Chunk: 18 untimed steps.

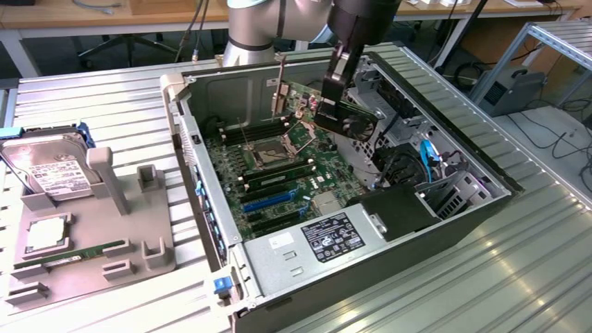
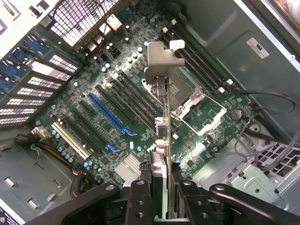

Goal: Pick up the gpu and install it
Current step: 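Insert the gpu into the slot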

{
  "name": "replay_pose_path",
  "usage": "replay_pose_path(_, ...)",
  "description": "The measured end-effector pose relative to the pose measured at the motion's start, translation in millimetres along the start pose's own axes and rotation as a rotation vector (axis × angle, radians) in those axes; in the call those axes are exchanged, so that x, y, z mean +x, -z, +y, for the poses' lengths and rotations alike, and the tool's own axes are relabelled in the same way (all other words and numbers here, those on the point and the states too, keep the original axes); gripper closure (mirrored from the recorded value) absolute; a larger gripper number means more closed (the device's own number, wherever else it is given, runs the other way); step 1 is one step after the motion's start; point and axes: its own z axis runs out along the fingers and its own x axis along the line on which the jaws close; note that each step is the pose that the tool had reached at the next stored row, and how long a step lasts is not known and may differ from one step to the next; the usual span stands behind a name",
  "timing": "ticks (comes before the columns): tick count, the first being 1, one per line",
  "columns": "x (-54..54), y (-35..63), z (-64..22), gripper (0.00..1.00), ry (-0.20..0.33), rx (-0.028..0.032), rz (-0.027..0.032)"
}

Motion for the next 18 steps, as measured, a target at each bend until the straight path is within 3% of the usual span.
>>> replay_pose_path(18, 0.0, 0.0, 0.0, 0.73, 0.028, -0.0001, 0.0009)
